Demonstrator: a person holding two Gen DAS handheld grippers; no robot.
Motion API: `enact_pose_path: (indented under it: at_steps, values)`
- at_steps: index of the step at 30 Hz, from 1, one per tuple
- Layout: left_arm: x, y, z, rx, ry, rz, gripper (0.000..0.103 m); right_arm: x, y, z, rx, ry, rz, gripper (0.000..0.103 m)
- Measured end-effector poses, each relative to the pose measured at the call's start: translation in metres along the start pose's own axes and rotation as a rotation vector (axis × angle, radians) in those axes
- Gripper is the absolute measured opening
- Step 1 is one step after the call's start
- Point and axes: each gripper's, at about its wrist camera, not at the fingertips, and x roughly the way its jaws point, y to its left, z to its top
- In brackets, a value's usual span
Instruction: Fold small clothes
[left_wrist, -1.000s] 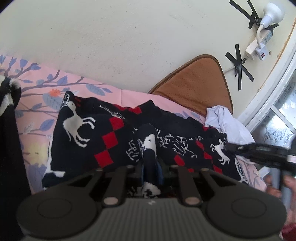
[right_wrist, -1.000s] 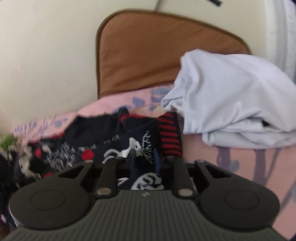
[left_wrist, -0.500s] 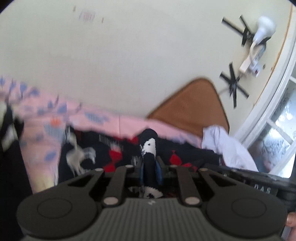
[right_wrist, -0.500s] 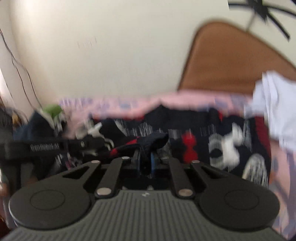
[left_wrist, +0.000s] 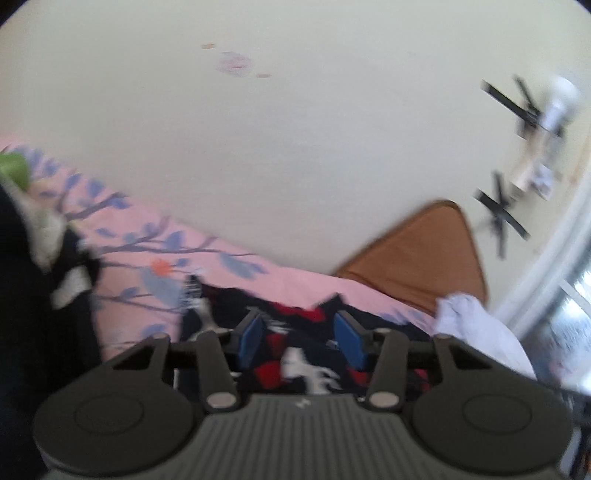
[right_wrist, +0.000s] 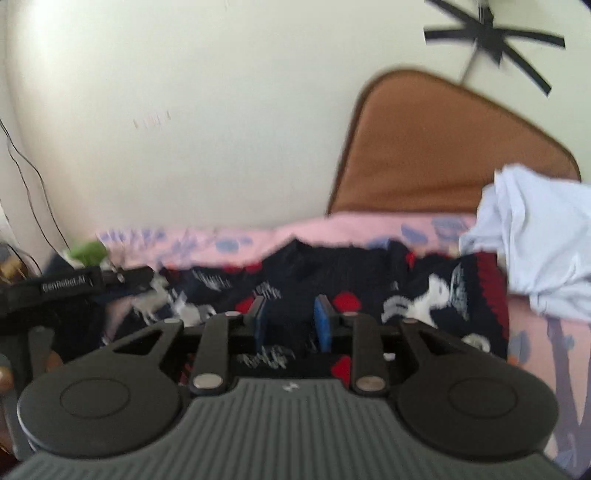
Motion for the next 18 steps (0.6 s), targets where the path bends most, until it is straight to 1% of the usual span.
enact_pose_path:
  at_steps: [2,3,4,5,6,7,8,10,11,12,13,14,15,16,17,18]
  values:
    - [0.004,-0.014,-0.007,0.082,0.035,-0.026,0.032,0.009,0.004,0.004,0.01,0.006,0.027,0.03]
    - [0.008,-0.021,-0.012,0.121,0.06,-0.023,0.031,0.018,0.005,0.004,0.021,0.025,0.042,0.03]
    - [0.014,-0.025,-0.018,0.161,0.093,-0.007,0.028,0.03,0.004,0.0,0.034,0.065,0.054,0.03]
    - [0.022,-0.027,-0.025,0.196,0.13,0.029,0.025,0.044,0.001,-0.006,0.043,0.127,0.061,0.03]
    - [0.031,-0.028,-0.027,0.209,0.173,0.066,0.021,0.061,-0.004,-0.017,0.053,0.202,0.057,0.03]
    - [0.03,-0.029,-0.026,0.216,0.154,0.076,0.024,0.058,-0.007,-0.024,0.051,0.147,0.058,0.024]
    - [0.031,-0.027,-0.027,0.217,0.156,0.083,0.024,0.055,-0.009,-0.025,0.051,0.154,0.066,0.024]
    - [0.031,-0.027,-0.027,0.215,0.153,0.089,0.024,0.044,-0.011,-0.025,0.089,0.205,0.07,0.024]
    - [0.032,-0.028,-0.027,0.224,0.15,0.093,0.024,0.035,-0.012,-0.027,0.084,0.21,0.06,0.025]
    - [0.033,-0.029,-0.028,0.233,0.149,0.098,0.023,0.021,-0.012,-0.033,0.062,0.195,0.052,0.027]
    - [0.032,-0.031,-0.029,0.241,0.147,0.1,0.025,0.005,-0.012,-0.038,0.045,0.177,0.051,0.03]
    - [0.033,-0.031,-0.029,0.246,0.147,0.098,0.029,-0.011,-0.014,-0.045,0.04,0.161,0.048,0.037]
    - [0.03,-0.03,-0.029,0.252,0.149,0.095,0.032,-0.025,-0.017,-0.053,0.042,0.148,0.04,0.04]
    - [0.024,-0.032,-0.029,0.256,0.149,0.098,0.04,-0.041,-0.021,-0.06,0.043,0.137,0.026,0.041]
    - [0.019,-0.033,-0.03,0.262,0.142,0.115,0.052,-0.058,-0.025,-0.068,0.043,0.121,0.004,0.041]
    - [0.011,-0.034,-0.031,0.271,0.127,0.128,0.054,-0.075,-0.028,-0.076,0.04,0.099,-0.022,0.041]
